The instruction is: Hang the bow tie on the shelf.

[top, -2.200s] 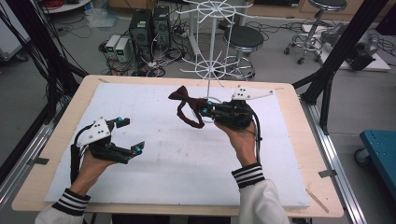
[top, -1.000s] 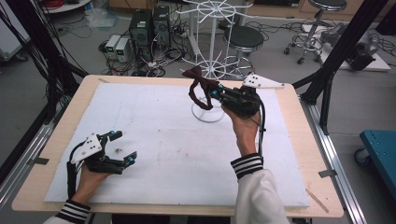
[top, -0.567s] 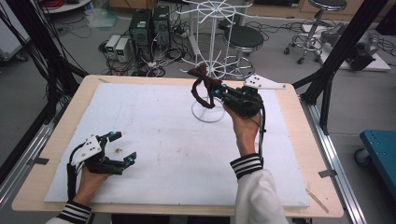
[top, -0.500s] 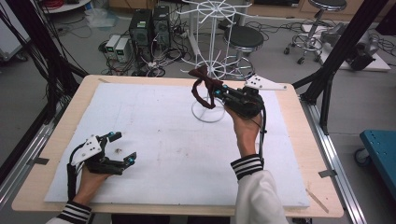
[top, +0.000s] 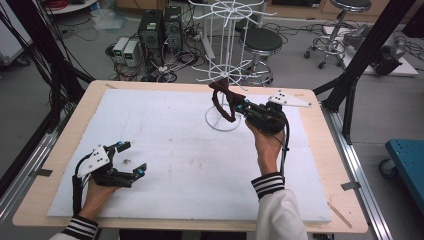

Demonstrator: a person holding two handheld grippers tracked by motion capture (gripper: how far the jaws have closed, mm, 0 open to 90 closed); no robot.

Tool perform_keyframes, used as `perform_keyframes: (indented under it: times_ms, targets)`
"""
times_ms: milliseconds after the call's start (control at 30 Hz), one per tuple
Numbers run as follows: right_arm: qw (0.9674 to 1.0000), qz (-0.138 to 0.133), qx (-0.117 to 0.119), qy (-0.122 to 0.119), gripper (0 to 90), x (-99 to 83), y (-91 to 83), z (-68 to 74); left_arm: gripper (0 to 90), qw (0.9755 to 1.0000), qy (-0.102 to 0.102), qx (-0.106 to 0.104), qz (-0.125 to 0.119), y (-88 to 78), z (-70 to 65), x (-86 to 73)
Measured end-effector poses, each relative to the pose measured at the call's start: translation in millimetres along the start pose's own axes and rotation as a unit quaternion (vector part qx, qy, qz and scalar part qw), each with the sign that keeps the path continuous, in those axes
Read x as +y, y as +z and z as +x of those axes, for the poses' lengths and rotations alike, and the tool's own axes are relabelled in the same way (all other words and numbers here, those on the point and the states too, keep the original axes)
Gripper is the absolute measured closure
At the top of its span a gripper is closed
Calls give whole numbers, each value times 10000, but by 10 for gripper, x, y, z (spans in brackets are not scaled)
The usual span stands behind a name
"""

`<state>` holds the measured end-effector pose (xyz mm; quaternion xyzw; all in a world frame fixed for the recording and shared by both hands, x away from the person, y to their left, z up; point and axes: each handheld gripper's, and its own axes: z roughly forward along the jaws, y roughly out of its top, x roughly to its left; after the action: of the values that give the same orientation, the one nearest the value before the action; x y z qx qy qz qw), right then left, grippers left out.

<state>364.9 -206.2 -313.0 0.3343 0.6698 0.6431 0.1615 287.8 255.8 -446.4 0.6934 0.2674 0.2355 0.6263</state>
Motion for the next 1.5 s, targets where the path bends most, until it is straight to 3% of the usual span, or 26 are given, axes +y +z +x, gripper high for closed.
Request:
perform_keyframes:
  times_ms: [200,600,833,1200,1500]
  targets:
    - [9996,-16,-23,281,849,-107,-23,-64,17,10000,13,-4,32,4,-6,-6]
    - [9967,309,-164,728,860,-260,1,-158,17,10000,15,-11,9,1,-6,-11]
    - [9970,587,-240,443,858,-271,36,-154,17,10000,19,-14,-18,-7,-5,-22]
    - [9969,706,-310,122,843,-262,71,-117,17,10000,37,4,-40,-8,-6,-26]
    - [9949,924,-394,-131,667,-269,102,-90,17,10000,42,42,-62,-16,-7,-30]
